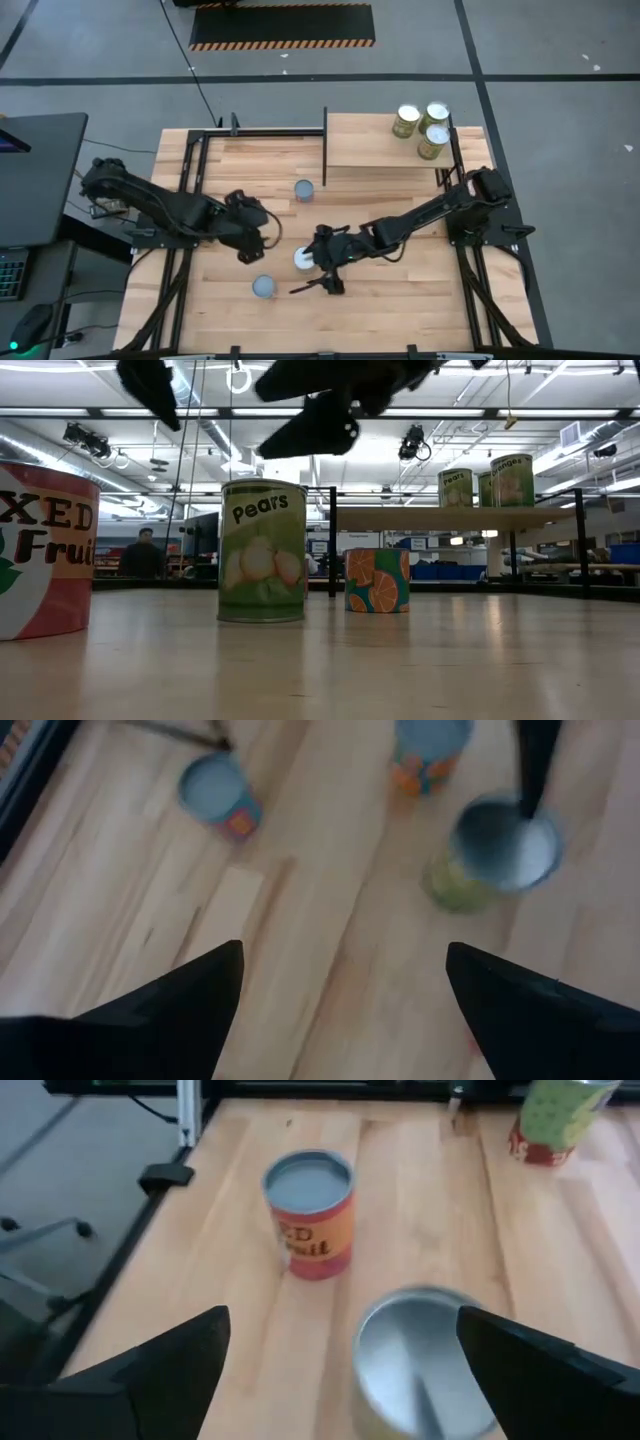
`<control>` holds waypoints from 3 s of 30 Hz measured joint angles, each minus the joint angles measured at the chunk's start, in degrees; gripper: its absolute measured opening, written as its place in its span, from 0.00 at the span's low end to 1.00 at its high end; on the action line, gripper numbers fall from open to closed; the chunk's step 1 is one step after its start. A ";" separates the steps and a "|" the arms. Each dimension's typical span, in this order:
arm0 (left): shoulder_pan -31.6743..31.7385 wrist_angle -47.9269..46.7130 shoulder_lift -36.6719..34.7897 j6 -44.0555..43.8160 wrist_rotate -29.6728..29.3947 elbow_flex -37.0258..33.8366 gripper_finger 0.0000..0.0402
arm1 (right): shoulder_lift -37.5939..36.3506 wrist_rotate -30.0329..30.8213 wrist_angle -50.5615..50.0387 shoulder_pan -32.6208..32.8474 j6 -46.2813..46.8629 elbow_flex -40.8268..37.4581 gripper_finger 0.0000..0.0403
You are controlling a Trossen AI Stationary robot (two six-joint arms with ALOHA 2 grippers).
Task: Pick and place cans onto a shelf
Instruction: Put the large canned pears on the shelf
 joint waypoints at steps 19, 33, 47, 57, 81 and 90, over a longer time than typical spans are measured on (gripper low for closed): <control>0.19 1.97 -4.86 -6.60 -0.76 -12.43 0.88 | 6.89 -1.71 -7.50 -4.25 -0.88 6.08 0.99; 0.27 1.64 -6.42 -6.49 -0.93 -12.37 0.88 | 8.70 -2.32 -7.43 -5.85 -1.43 5.99 0.93; 3.19 1.28 -14.36 -2.47 -1.45 -8.39 0.88 | 4.09 -3.52 -8.89 -5.88 -1.31 8.91 0.80; 5.73 6.44 -17.57 5.24 -1.44 -8.39 0.88 | -11.58 -3.10 -21.33 -10.58 -1.12 15.05 0.80; 18.17 53.41 -17.52 14.95 -6.99 -8.39 0.88 | -46.93 -8.77 -53.30 -43.17 -20.42 5.50 0.80; 21.41 58.35 -17.50 14.17 -7.03 -8.39 0.88 | -48.70 -19.88 -53.06 -60.83 -29.99 -2.89 0.80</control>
